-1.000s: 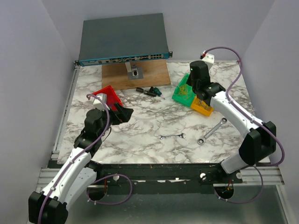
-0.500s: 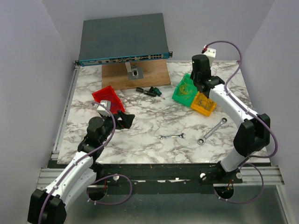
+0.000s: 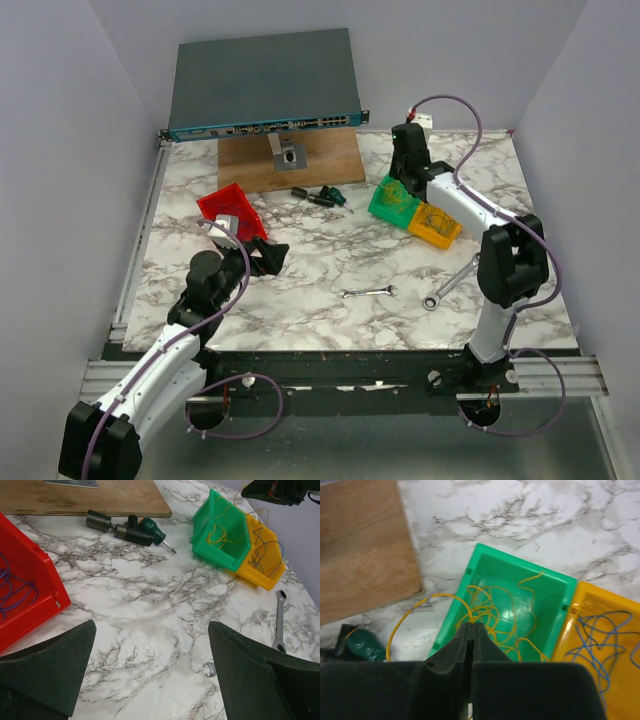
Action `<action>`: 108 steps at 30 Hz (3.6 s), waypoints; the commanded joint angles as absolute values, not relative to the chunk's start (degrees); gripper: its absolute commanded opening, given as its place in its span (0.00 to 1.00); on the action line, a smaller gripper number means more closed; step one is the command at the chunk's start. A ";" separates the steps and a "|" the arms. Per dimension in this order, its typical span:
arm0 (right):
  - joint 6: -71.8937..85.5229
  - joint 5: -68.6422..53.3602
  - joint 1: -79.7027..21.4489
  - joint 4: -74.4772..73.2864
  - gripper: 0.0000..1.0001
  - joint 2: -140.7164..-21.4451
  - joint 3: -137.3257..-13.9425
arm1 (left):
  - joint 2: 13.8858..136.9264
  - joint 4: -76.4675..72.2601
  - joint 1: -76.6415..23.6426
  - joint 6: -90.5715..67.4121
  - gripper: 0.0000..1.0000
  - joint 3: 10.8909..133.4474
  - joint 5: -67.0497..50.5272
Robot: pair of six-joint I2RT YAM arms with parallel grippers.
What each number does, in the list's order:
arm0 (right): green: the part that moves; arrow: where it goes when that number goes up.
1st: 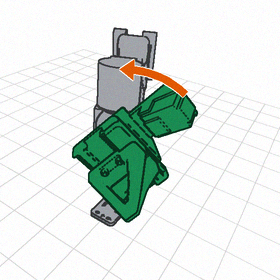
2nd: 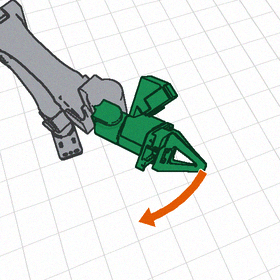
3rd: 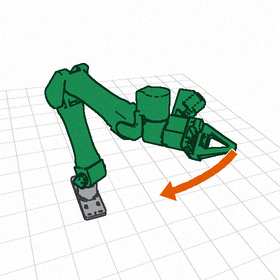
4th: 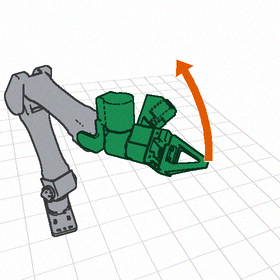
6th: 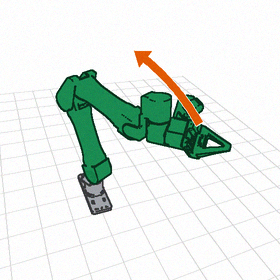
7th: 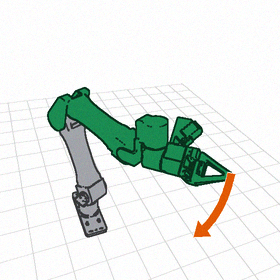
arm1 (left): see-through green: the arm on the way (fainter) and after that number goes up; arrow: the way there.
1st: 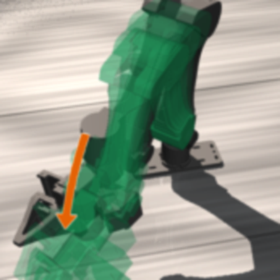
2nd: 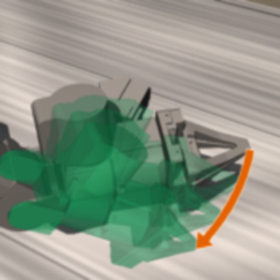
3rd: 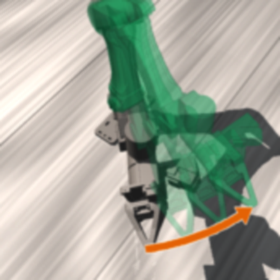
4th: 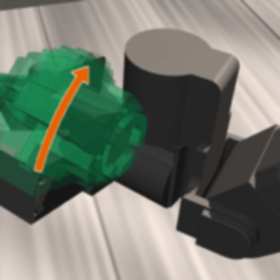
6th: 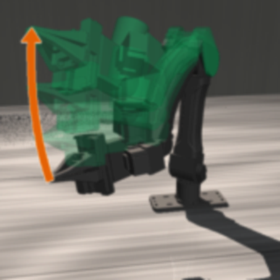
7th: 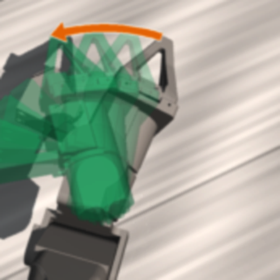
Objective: Untangle the cables
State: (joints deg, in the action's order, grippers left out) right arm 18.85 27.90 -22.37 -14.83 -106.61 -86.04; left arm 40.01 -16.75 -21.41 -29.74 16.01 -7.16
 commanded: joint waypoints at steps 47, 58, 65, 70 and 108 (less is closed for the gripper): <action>24.43 15.05 -10.75 -17.69 0.60 -104.54 -84.80 | 39.41 -18.28 -21.70 -28.48 0.98 15.29 -6.70; 24.91 4.04 -11.76 -17.56 0.99 -105.91 -87.90 | 39.98 -18.54 -21.64 -28.39 0.99 15.47 -6.94; 21.64 8.18 -15.72 -21.03 0.94 -111.67 -92.08 | 40.42 -18.63 -21.66 -28.30 0.98 15.45 -6.95; 19.20 15.12 -18.23 -24.21 0.86 -116.30 -95.85 | 40.80 -18.72 -21.69 -28.30 0.99 15.55 -7.03; 27.52 1.44 -10.61 -14.11 0.01 -113.30 -81.74 | 41.06 -18.46 -21.73 -28.39 0.99 15.90 -7.43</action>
State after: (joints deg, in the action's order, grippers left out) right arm 25.04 6.90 -12.82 -15.70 -107.96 -78.22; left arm 41.65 -17.52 -21.50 -28.91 15.92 -7.18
